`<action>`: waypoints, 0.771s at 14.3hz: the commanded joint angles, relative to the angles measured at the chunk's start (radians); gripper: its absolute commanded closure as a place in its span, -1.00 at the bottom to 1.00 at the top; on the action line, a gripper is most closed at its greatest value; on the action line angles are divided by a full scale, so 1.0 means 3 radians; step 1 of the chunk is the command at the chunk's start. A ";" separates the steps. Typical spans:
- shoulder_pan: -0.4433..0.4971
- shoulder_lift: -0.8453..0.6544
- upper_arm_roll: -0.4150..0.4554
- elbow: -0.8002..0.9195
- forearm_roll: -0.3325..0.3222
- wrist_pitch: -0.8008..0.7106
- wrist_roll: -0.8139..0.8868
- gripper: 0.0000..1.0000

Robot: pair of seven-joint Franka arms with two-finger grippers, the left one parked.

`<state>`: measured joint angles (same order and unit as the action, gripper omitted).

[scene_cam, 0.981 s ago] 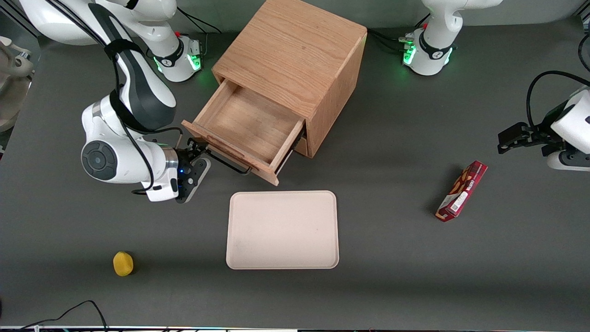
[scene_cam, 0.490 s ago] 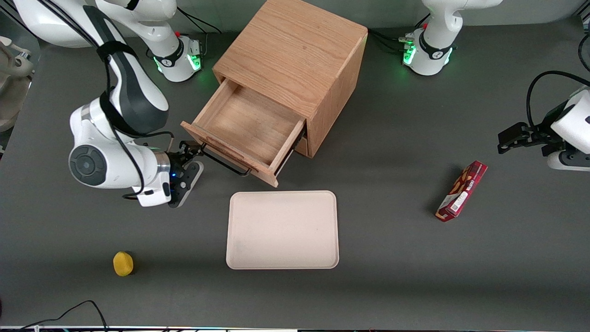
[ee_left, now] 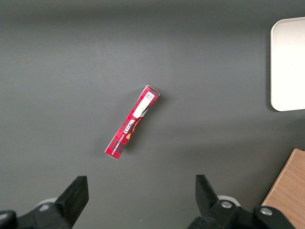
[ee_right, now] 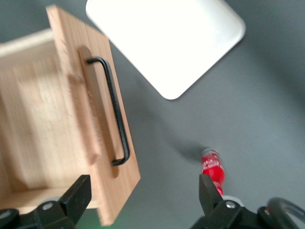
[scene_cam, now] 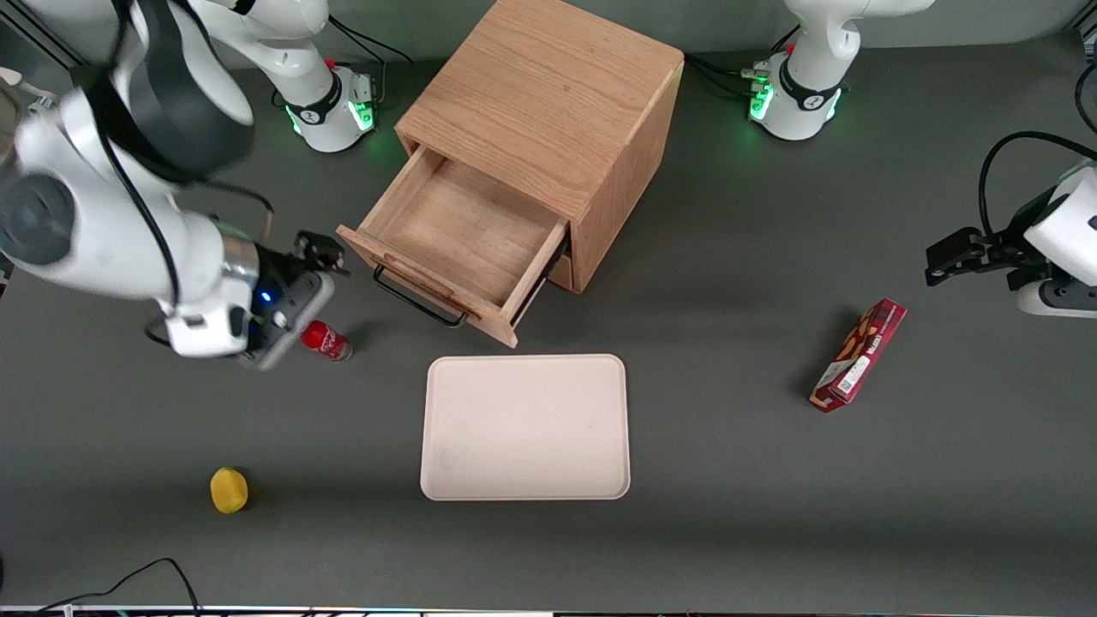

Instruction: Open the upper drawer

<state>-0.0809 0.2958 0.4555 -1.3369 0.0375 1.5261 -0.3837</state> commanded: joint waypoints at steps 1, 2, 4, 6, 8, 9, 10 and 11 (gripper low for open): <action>-0.0001 -0.0418 -0.0051 -0.0013 -0.0074 -0.0071 0.0581 -1.00; -0.0006 -0.0500 -0.0066 0.0023 -0.0079 -0.0127 0.1009 -1.00; -0.0006 -0.0602 -0.0087 0.0069 -0.0074 -0.0163 0.2133 -1.00; -0.0011 -0.0714 -0.0091 0.0024 -0.0084 -0.0168 0.2475 -1.00; -0.0027 -0.0756 -0.0269 -0.0017 -0.0054 -0.0244 0.2521 -1.00; -0.0022 -0.0771 -0.0448 -0.0018 0.0038 -0.0366 0.2603 -1.00; -0.0022 -0.0817 -0.0622 -0.0028 0.0226 -0.0459 0.2841 -1.00; -0.0017 -0.0858 -0.0755 -0.0048 0.0309 -0.0551 0.3092 -1.00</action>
<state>-0.0877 0.0776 0.3107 -1.3247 0.0679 1.4061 0.4249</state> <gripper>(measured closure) 0.000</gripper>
